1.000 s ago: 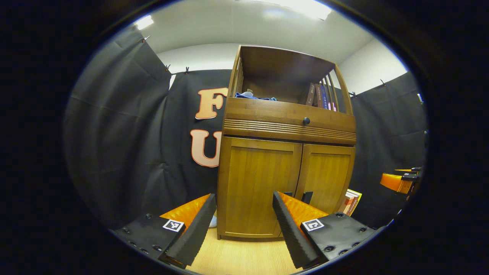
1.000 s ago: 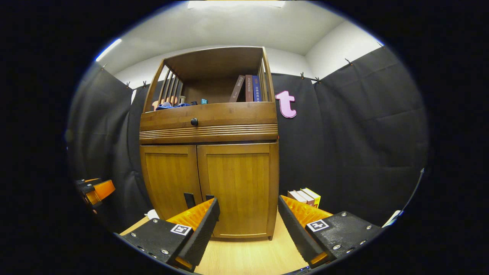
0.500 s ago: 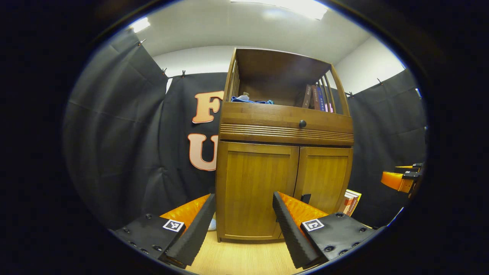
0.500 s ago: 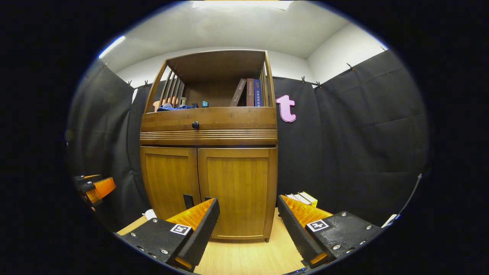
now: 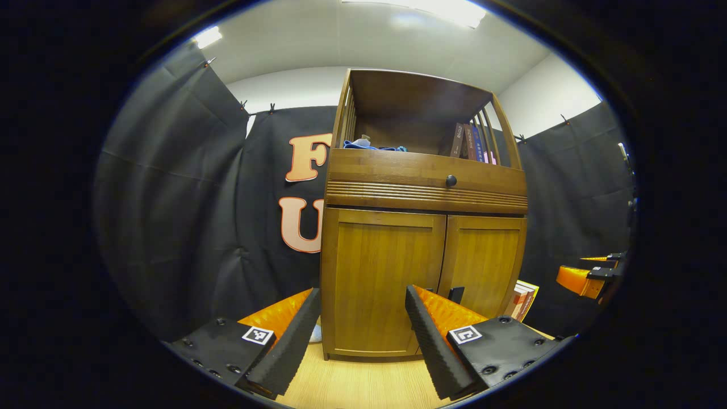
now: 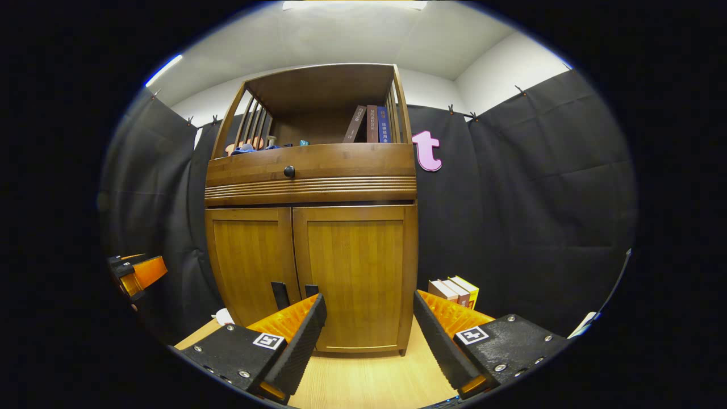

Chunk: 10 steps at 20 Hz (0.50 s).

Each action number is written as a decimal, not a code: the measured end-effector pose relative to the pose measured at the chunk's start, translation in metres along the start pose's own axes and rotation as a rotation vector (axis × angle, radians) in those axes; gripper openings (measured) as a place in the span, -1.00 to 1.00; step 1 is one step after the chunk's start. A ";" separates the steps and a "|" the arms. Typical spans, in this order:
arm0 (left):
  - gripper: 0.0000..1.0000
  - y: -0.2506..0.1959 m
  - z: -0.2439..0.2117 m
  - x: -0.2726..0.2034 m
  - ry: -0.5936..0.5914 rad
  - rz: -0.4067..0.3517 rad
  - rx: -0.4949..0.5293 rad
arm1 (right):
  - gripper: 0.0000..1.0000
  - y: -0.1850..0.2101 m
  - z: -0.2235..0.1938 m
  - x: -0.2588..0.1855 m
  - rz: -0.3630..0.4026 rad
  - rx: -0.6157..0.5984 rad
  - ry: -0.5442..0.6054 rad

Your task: Open the right door of the double-door shoe cabinet with the right hand, and open the left door with the left hand.

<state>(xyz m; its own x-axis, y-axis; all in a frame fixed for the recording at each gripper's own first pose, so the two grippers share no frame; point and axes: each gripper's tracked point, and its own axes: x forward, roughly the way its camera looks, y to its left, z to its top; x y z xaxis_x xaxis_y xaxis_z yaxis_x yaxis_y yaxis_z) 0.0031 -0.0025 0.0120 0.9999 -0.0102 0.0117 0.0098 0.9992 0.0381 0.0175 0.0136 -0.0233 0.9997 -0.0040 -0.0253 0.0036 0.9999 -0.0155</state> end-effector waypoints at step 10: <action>0.87 0.018 -0.006 0.009 0.005 0.047 0.013 | 0.88 0.046 -0.067 0.070 0.074 -0.021 0.060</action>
<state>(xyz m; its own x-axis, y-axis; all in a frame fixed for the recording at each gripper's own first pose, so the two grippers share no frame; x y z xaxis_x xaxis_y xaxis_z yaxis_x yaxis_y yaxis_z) 0.0127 0.0160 0.0069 0.9993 0.0367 0.0086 -0.0371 0.9980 0.0510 0.0857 0.0584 -0.0923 0.9939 0.0685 -0.0870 -0.0716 0.9969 -0.0326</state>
